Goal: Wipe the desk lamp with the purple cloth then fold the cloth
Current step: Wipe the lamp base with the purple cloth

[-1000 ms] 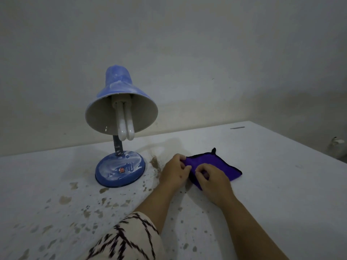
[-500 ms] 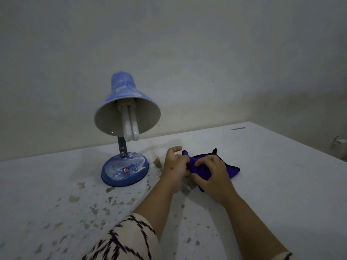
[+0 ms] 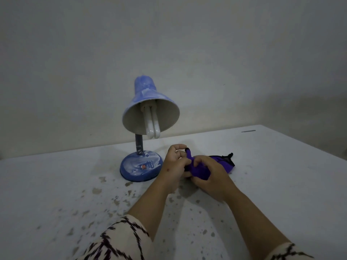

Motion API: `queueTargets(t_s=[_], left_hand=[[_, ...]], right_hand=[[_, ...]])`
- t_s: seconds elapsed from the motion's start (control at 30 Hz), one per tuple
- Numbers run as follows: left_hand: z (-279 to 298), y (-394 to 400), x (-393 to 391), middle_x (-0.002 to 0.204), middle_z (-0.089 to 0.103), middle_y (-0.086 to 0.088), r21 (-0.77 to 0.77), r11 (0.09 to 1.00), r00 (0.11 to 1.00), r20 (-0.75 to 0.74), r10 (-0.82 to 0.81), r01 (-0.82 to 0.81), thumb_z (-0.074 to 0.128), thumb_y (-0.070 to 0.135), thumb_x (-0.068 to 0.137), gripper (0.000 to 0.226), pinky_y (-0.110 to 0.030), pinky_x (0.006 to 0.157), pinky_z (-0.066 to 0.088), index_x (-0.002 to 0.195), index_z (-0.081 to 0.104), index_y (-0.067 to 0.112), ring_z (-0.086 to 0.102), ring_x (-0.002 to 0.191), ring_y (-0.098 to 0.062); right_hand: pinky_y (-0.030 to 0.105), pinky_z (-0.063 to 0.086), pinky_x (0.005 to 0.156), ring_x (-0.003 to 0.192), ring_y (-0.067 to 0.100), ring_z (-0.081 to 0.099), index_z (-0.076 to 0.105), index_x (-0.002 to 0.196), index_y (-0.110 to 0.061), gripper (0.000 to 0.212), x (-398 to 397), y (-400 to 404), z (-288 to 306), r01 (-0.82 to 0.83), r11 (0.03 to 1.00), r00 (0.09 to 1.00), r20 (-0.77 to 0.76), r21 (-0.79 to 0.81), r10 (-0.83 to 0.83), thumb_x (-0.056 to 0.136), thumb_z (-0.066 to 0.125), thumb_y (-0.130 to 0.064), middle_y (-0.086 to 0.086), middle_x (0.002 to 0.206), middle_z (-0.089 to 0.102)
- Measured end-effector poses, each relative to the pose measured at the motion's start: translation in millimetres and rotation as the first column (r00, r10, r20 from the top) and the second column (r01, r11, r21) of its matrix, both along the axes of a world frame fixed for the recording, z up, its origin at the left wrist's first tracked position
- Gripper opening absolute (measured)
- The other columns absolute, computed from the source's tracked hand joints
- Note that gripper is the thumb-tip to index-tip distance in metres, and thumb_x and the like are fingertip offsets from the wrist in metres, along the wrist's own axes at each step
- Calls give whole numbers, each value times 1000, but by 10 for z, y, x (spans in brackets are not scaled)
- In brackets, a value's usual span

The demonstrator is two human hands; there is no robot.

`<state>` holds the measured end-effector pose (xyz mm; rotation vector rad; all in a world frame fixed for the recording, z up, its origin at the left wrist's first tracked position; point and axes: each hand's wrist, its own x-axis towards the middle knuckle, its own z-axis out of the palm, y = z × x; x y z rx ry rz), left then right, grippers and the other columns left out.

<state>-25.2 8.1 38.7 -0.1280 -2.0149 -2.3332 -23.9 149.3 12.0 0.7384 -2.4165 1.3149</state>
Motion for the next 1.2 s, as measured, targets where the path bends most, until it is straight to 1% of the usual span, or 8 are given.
queueTargets(t_s=[0.1,0.3,0.43,0.6,0.67,0.77,0.93,1.2], left_hand=[[-16,-136,5,94,58,-4,-59,998,999,-43,15,-18,49,-4,87,35,-28,63,57,112,46,21,62,90,-20],[-151,-518,-21,89,64,2,-382,914,980,-185,71,-138,52,7,87,31,-26,81,49,106,46,31,60,93,-17],[-256,-856,13,101,57,6,-594,737,927,-354,120,-322,54,11,88,25,-10,76,42,111,51,22,55,96,-12],[-338,-1207,74,119,57,-5,-682,469,824,-514,239,-562,60,21,84,37,-34,95,43,119,53,13,52,110,-21],[-376,-1303,76,122,57,-6,-717,427,834,-496,243,-551,62,27,83,46,-42,98,42,124,50,12,52,112,-23],[-480,-1376,56,135,47,-3,-792,356,869,-452,203,-496,58,39,81,61,-42,104,35,134,40,14,44,124,-21],[-530,-1407,-6,131,47,-8,-776,401,873,-429,230,-487,63,38,79,66,-40,101,38,133,38,11,44,120,-23],[-607,-1389,-48,150,25,-8,-841,324,900,-388,197,-434,55,49,82,79,-37,112,27,143,20,13,25,138,-23]], right_hand=[[7,40,81,105,-13,41,54,98,-34,36,-3,-86,-7,5,998,999,-41,63,-3,76,67,-9,-25,115,43],[14,43,81,95,-1,45,58,108,-17,26,-64,-293,-75,95,990,995,-47,103,-91,84,55,-5,-11,112,46],[15,39,82,97,11,51,59,108,-9,24,-139,-453,-55,150,987,984,-107,59,-143,86,51,0,3,110,55],[8,29,81,96,9,47,58,111,-6,26,-275,-677,37,236,972,957,-170,-19,-236,87,51,0,7,113,59],[10,31,85,100,14,52,58,113,-5,27,-306,-795,34,251,967,950,-181,-42,-254,87,52,-1,8,114,60],[18,32,97,113,20,52,54,123,-6,33,-332,-957,-100,240,968,966,-119,78,-230,90,51,-7,9,126,57],[30,34,103,122,22,42,44,135,-19,41,-406,-1019,-248,222,896,975,-119,384,-190,94,44,-15,1,141,46],[32,31,101,127,20,35,49,131,-21,38,-414,-973,-252,155,908,987,-101,388,-126,93,46,-15,6,132,54]])
